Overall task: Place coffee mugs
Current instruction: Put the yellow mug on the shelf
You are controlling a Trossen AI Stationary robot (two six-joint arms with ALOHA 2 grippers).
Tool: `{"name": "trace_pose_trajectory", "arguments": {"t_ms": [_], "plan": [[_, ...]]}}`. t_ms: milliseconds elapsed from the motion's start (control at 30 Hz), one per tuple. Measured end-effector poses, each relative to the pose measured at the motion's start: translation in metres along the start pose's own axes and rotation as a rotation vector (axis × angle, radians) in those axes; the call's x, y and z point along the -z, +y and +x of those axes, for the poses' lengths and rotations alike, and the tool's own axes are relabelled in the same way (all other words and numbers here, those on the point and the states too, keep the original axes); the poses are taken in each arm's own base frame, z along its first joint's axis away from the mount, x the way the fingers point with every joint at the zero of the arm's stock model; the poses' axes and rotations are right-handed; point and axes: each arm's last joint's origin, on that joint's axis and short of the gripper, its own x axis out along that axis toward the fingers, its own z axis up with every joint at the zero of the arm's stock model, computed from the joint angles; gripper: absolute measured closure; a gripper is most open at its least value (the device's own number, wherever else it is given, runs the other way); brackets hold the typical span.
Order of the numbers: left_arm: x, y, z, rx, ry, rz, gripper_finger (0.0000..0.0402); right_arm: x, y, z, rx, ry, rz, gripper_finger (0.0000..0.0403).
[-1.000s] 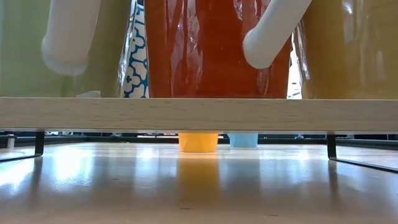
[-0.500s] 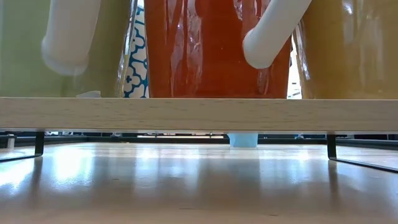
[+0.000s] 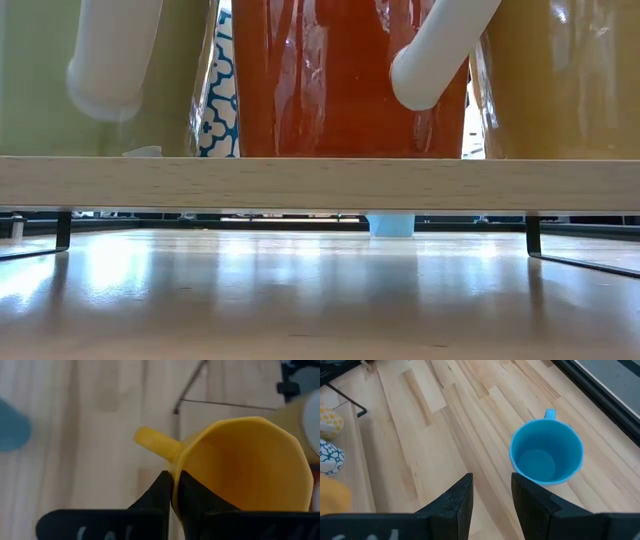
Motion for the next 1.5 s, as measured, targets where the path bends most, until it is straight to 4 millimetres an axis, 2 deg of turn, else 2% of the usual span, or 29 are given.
{"name": "trace_pose_trajectory", "arguments": {"t_ms": [267, 533, 967, 1200, 1500], "plan": [[0.009, -0.038, 0.004, 0.033, 0.034, 0.078, 0.0379, 0.0, 0.0, 0.0, 0.0, -0.001, 0.0, 0.0264], [0.015, -0.058, 0.014, 0.021, 0.057, 0.12, 0.0379, 0.0, 0.0, 0.0, 0.0, -0.001, 0.0, 0.0264], [0.026, -0.06, 0.055, 0.006, 0.177, 0.126, 0.0379, 0.0, 0.001, 0.0, -0.004, 0.002, -0.003, 0.0264], [0.031, -0.062, 0.064, 0.0, 0.229, 0.131, 0.0368, 0.0, 0.001, 0.0, -0.004, 0.001, -0.003, 0.0264], [0.031, -0.063, 0.065, 0.002, 0.225, 0.135, 0.0364, 0.0, 0.001, 0.0, 0.001, -0.001, -0.004, 0.0264]]}}
